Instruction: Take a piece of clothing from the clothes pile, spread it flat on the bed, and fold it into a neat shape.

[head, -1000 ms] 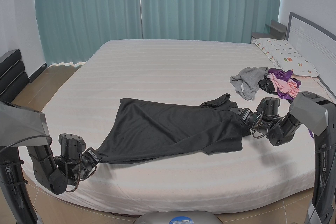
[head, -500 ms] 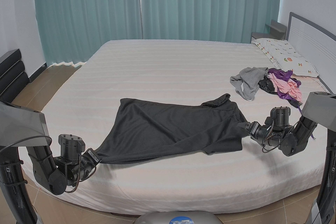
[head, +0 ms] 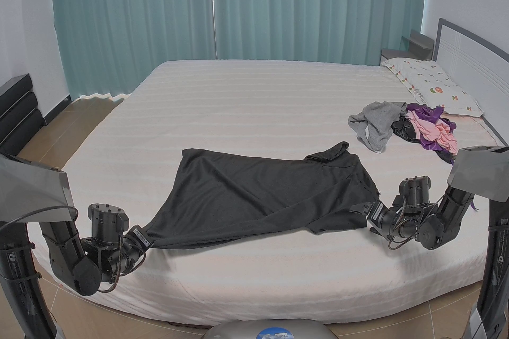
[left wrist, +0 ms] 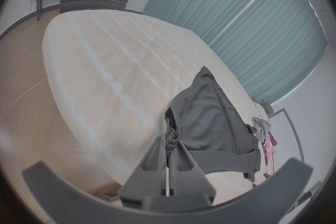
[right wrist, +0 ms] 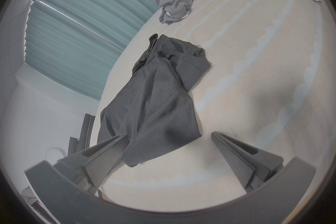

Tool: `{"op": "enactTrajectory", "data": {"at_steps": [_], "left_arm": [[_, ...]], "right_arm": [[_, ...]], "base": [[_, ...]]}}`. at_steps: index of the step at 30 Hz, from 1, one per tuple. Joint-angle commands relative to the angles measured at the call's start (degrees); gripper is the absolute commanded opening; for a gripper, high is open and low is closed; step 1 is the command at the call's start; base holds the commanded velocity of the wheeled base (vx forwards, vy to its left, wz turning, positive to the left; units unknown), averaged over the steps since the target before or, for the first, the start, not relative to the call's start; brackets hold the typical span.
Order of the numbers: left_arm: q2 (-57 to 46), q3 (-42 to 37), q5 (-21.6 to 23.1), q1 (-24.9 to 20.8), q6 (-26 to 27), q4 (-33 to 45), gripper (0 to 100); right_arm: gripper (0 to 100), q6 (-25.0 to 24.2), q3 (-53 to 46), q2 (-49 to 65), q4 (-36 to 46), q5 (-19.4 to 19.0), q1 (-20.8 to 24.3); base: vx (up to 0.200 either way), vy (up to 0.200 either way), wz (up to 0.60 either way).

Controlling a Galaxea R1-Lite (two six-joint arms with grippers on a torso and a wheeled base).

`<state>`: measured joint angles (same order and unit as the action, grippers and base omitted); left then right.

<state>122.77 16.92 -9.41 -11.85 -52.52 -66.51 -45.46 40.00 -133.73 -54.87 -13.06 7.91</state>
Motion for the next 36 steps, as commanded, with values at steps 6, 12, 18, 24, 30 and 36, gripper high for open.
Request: {"op": "enactTrajectory", "data": {"at_steps": [6, 12, 18, 24, 30, 36], "left_arm": [[0.2, 0.0, 0.0, 0.0, 0.0, 0.0, 0], [0.3, 0.0, 0.1, 0.0, 0.0, 0.0, 0], [0.1, 0.0, 0.1, 0.0, 0.0, 0.0, 0], [-0.4, -0.2, 0.0, 0.0, 0.0, 0.0, 0], [-4.9, -2.2, 0.0, 0.2, 0.7, -0.3, 0], [-7.7, -3.8, 0.0, 0.2, 3.6, 0.2, 0]], "right_arm": [[100, 0.2, 2.2, -2.5, 0.3, 1.7, 1.6], [0, 0.3, 4.2, -4.0, 0.0, 3.0, 1.8], [0, 0.1, 3.2, -3.2, 0.0, 3.7, 1.8], [0, -0.2, -1.4, 2.5, -0.1, 3.0, 0.6], [0, -0.2, -7.0, 10.7, 0.1, -0.8, -3.5], [0, 0.0, -14.6, 19.2, 0.5, -4.9, -5.6]], "base": [[0.0, 0.0, 0.0], [0.0, 0.0, 0.0], [0.0, 0.0, 0.0], [0.0, 0.0, 0.0], [0.0, 0.0, 0.0], [0.0, 0.0, 0.0]]}}
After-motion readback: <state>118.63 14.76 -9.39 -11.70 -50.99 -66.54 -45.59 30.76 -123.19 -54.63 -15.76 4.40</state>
